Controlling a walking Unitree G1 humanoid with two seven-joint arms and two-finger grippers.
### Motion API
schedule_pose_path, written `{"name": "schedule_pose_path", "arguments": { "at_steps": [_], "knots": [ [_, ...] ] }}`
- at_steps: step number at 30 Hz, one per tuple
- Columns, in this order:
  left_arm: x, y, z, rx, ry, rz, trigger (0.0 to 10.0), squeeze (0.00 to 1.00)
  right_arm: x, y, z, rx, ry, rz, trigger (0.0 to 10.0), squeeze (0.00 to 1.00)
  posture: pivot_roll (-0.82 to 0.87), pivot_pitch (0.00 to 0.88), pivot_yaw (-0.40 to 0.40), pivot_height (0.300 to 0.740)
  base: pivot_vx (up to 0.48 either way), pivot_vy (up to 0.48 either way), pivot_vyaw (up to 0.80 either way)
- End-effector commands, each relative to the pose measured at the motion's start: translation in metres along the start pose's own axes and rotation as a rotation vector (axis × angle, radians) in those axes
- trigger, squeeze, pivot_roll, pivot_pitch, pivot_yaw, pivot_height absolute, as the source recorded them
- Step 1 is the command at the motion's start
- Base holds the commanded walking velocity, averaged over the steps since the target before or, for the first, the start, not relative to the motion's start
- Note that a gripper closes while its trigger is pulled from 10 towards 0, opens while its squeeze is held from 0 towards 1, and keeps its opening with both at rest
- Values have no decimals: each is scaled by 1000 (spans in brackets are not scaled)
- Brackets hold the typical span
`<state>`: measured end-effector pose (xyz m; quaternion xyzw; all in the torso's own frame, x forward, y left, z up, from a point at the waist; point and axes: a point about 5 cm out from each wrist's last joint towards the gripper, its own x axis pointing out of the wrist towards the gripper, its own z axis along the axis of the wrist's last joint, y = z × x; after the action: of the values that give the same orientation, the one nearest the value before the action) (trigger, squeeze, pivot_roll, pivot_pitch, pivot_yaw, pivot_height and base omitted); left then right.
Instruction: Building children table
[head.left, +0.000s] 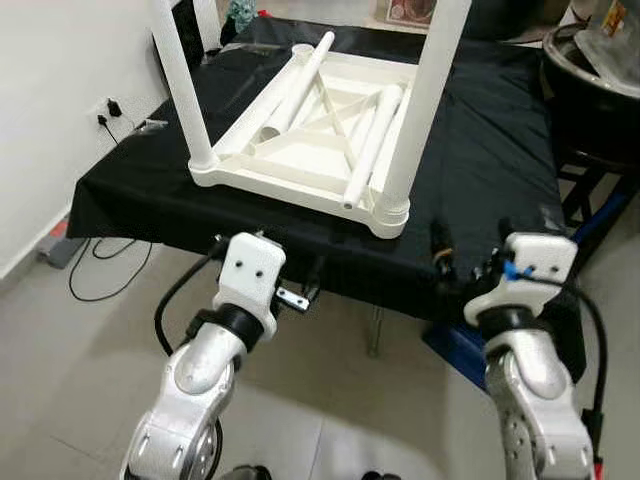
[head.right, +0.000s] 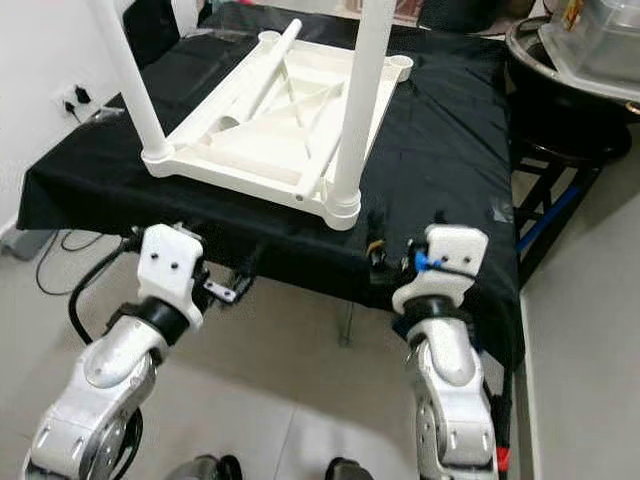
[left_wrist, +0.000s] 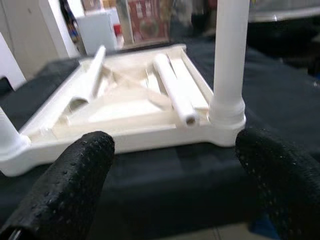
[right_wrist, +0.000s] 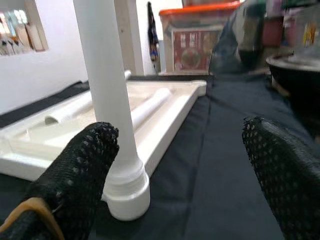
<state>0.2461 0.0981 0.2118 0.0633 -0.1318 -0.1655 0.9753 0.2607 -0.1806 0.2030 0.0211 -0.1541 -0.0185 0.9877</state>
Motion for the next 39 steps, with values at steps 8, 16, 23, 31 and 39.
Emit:
{"name": "schedule_pose_path", "arguments": {
  "at_steps": [8,16,23,31,39],
  "knots": [
    [0,1,-3,21,11,3,10000,0,6,-25,9,32,-30,-115,10000,0,100,93,-13,740,290,0,0],
    [4,1,-1,32,0,0,10000,0,17,-74,34,-85,-135,-346,10000,0,98,95,-10,740,296,0,0],
    [6,11,1,22,3,74,10000,0,21,-95,40,-161,-132,-469,10000,0,106,102,-13,740,82,0,0],
    [6,12,3,8,0,77,10000,0,24,-117,46,-178,-149,-562,10000,0,105,110,-12,740,0,0,0],
    [14,23,24,38,-74,122,10000,0,30,-124,55,-164,-183,-569,10000,0,110,117,-14,740,0,0,0]
  ]
}}
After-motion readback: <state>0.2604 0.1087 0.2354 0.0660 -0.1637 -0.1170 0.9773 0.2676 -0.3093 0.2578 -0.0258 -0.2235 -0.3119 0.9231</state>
